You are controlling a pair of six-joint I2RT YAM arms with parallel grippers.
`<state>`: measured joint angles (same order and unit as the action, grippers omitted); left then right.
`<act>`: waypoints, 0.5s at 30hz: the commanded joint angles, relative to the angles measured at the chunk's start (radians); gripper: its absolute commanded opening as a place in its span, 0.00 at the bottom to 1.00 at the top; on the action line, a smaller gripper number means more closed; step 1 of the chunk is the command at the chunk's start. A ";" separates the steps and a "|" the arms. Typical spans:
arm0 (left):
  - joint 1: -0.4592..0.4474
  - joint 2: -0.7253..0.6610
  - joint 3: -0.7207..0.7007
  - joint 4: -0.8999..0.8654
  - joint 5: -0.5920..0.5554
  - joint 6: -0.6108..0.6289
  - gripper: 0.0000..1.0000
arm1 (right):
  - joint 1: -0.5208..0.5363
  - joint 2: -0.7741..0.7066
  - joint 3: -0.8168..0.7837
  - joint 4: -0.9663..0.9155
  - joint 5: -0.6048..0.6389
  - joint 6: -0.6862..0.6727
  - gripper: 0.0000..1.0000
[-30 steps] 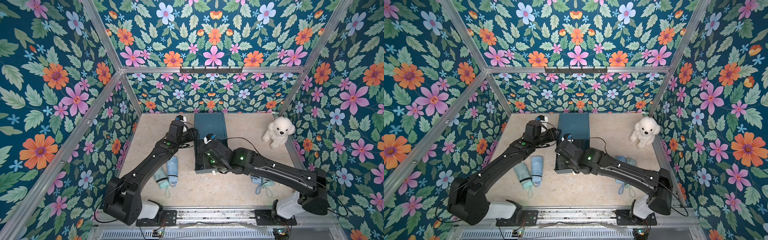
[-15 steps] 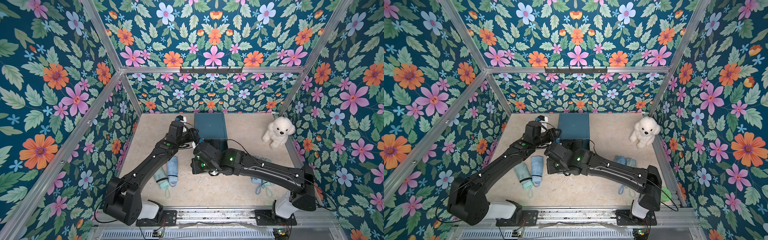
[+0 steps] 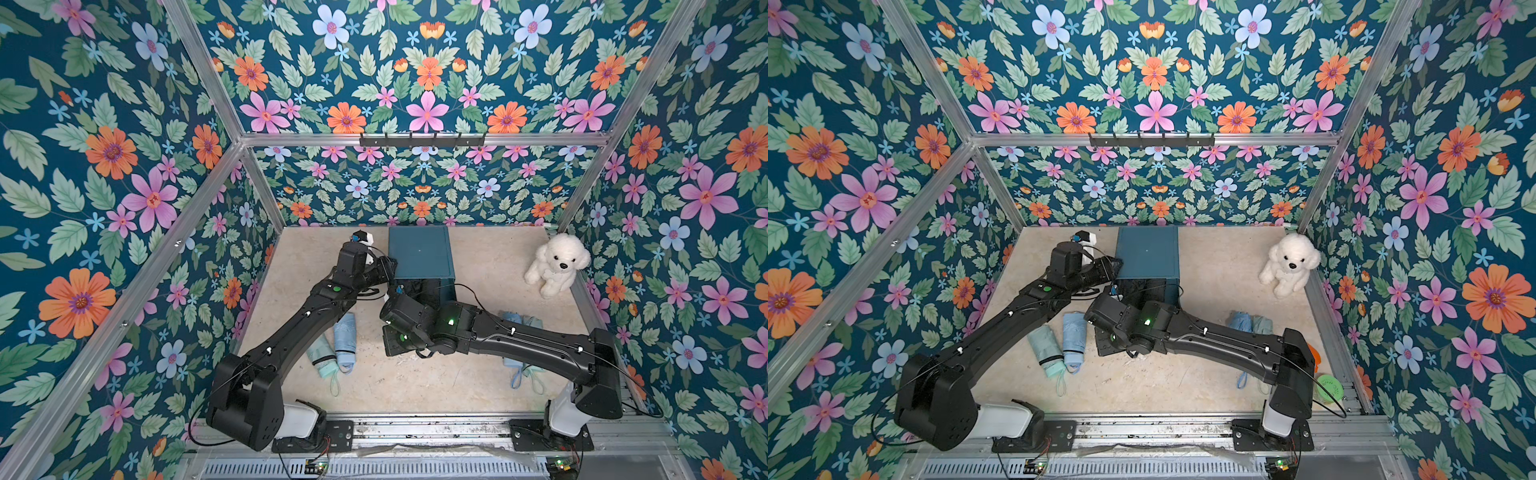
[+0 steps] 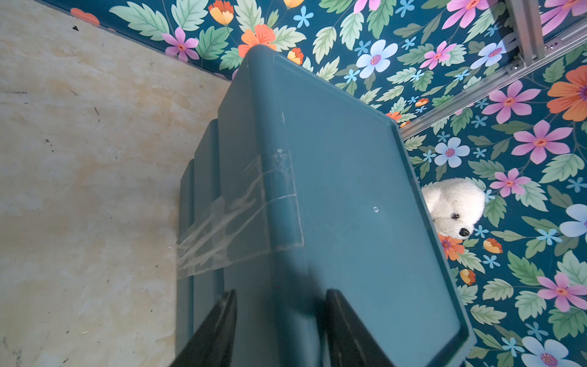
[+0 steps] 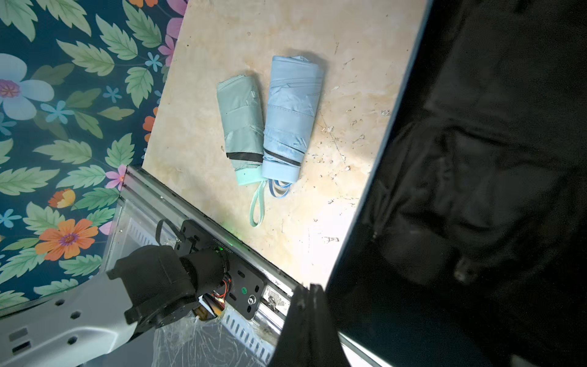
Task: Place the umbrella in the drawer by color
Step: Place the umbrella in the drawer.
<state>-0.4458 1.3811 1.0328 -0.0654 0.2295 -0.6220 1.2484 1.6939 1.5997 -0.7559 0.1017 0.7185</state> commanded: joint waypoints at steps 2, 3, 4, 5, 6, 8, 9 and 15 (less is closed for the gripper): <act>0.001 0.005 -0.007 -0.123 -0.028 0.030 0.49 | -0.005 -0.028 -0.003 -0.030 0.052 0.017 0.04; 0.001 0.006 -0.007 -0.123 -0.030 0.031 0.49 | -0.007 -0.027 -0.007 -0.027 0.054 0.019 0.04; 0.001 0.006 -0.007 -0.125 -0.030 0.032 0.49 | -0.011 -0.045 -0.014 -0.024 0.055 0.018 0.05; 0.001 0.006 -0.006 -0.125 -0.030 0.032 0.49 | -0.016 -0.065 -0.021 -0.021 0.054 0.018 0.05; 0.001 0.006 -0.006 -0.126 -0.029 0.032 0.49 | -0.022 -0.068 -0.030 -0.019 0.053 0.020 0.05; 0.001 0.006 -0.002 -0.126 -0.028 0.033 0.49 | -0.035 -0.065 -0.047 -0.014 0.046 0.021 0.05; 0.001 0.006 -0.001 -0.127 -0.027 0.033 0.49 | -0.041 -0.064 -0.054 -0.012 0.041 0.022 0.04; 0.001 0.008 0.014 -0.131 -0.018 0.034 0.52 | -0.082 -0.075 -0.114 0.035 0.013 0.022 0.04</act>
<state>-0.4458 1.3830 1.0443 -0.0826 0.2291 -0.6163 1.1797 1.6287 1.4967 -0.7506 0.1192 0.7387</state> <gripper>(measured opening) 0.510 0.067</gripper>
